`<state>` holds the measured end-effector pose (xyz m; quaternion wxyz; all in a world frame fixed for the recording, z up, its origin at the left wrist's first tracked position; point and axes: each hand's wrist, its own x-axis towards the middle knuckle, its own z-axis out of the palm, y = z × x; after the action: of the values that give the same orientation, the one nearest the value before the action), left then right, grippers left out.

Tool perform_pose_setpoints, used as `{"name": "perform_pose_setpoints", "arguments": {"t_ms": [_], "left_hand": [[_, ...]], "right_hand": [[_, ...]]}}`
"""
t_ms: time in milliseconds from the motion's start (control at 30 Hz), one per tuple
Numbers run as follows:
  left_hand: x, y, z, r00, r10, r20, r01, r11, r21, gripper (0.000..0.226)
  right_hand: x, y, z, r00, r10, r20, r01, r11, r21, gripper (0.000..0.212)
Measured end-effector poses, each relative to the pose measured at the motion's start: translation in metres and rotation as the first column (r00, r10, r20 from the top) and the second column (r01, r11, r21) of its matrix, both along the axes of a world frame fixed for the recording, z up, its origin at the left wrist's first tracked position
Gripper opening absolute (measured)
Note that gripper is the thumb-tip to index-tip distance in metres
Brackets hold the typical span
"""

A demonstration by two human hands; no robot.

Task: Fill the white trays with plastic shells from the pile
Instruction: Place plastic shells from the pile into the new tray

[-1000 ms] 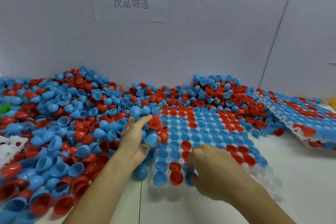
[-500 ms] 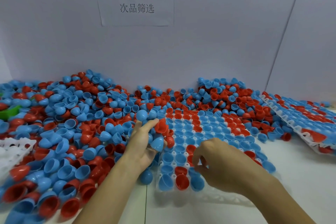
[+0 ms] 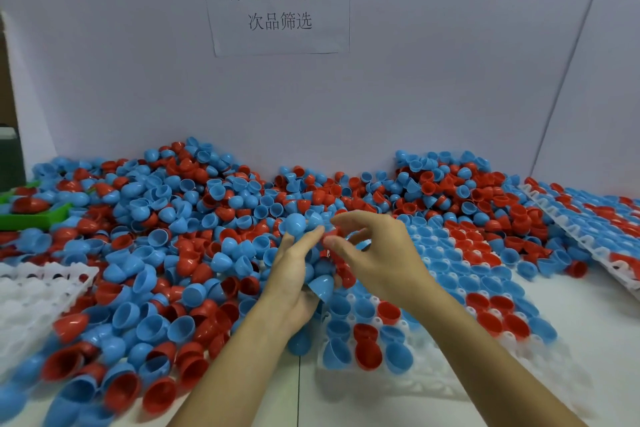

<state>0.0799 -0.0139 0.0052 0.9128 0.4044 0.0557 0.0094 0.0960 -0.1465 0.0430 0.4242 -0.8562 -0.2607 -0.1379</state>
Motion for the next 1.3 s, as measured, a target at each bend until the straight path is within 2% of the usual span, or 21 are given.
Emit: {"name": "perform_pose_setpoints", "arguments": {"t_ms": [100,167,233,500,633,867,1000,1133,1300], "left_hand": [[0.000,0.001,0.002,1.000,0.013,-0.002,-0.013,1.000,0.005,0.021],[-0.001,0.001,0.003,1.000,0.018,0.006,-0.018,1.000,0.016,0.030],[-0.002,0.000,0.004,1.000,0.019,0.019,-0.019,0.999,0.029,0.040],[0.001,0.001,0.003,0.999,0.045,0.002,-0.045,0.998,0.031,0.022],[0.002,0.002,0.002,0.998,0.057,-0.008,-0.057,0.998,0.023,0.022],[0.001,0.003,0.002,1.000,0.025,0.009,-0.026,0.999,0.042,0.027],[0.000,0.001,0.003,1.000,-0.011,0.018,0.009,0.997,0.072,0.015],[0.002,0.004,0.002,1.000,0.020,-0.022,-0.018,0.997,0.079,0.018],[0.005,0.011,0.002,0.994,0.077,-0.081,-0.076,0.997,0.015,0.014]], "right_hand": [[0.005,-0.002,0.002,0.994,-0.018,-0.105,0.040,0.978,0.204,0.013],[0.004,-0.002,0.004,0.977,0.040,-0.210,0.039,0.932,0.360,0.010],[0.001,-0.001,0.005,0.958,0.086,-0.273,0.046,0.895,0.444,0.011],[0.004,-0.002,-0.001,0.897,0.203,-0.393,0.041,0.846,0.531,0.020],[0.006,-0.005,-0.003,0.860,0.257,-0.440,0.042,0.825,0.563,0.026],[0.003,-0.005,-0.004,0.910,0.168,-0.379,0.048,0.865,0.499,0.018],[0.005,-0.005,-0.004,0.952,0.059,-0.301,0.055,0.933,0.355,0.018],[0.014,-0.015,0.006,0.950,-0.041,-0.309,0.101,0.978,0.182,0.019],[0.027,-0.032,0.033,0.938,0.003,-0.348,-0.043,0.993,-0.108,0.050]]}}
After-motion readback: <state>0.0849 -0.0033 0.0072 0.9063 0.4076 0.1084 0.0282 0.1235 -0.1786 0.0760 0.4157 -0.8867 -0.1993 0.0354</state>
